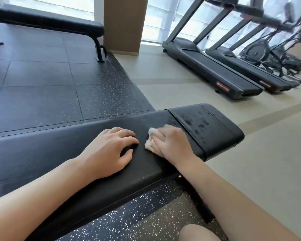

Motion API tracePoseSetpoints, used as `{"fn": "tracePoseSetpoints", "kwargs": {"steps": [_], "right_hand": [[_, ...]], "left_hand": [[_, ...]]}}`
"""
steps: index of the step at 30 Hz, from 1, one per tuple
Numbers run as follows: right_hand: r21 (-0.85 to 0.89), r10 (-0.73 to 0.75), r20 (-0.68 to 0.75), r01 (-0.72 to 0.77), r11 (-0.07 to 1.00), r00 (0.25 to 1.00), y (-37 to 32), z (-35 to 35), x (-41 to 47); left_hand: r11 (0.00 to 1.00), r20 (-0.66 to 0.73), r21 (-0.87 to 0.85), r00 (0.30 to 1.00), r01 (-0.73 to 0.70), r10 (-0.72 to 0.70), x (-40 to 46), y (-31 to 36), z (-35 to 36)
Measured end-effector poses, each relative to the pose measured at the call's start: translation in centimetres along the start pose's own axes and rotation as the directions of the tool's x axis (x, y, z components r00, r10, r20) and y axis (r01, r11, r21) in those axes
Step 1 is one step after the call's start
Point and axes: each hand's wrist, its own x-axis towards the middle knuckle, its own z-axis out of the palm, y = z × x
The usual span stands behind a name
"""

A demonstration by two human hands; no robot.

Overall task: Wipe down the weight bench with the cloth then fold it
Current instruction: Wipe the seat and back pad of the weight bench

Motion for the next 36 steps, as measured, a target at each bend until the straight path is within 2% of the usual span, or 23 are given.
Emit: {"fn": "tracePoseSetpoints", "kwargs": {"steps": [5,9,12,16,21,25,36], "right_hand": [[-0.035,0.048,0.024,-0.047,0.998,0.999,-1.7,2.9,9.0],[-0.065,0.122,0.028,-0.120,0.991,0.992,-2.5,3.8,11.2],[-0.043,0.054,0.050,-0.051,0.998,0.997,-2.5,2.7,9.0],[0.016,-0.134,0.009,0.134,0.991,0.991,-2.1,0.3,2.0],[0.084,-0.117,0.073,0.111,0.990,0.990,-0.4,-3.1,-6.6],[0.103,-0.133,0.069,0.126,0.987,0.989,0.4,-3.7,-8.1],[-0.057,-0.054,0.077,0.058,0.997,0.996,-3.1,4.9,11.3]], "left_hand": [[1.000,-0.039,-0.018,0.999,0.018,-0.018,0.0,-0.1,0.4],[0.999,-0.039,-0.021,0.999,0.025,-0.026,0.0,0.0,0.4],[0.999,-0.037,-0.028,0.999,0.028,-0.029,0.0,0.1,0.5],[0.999,-0.032,-0.039,0.999,0.035,-0.036,-0.2,0.0,0.4],[0.998,-0.038,-0.051,0.998,0.043,-0.045,-0.3,0.2,0.3],[0.998,-0.040,-0.045,0.998,0.045,-0.047,-0.2,0.1,0.4],[0.999,-0.026,-0.013,0.999,0.046,-0.047,0.0,0.2,0.5]]}}
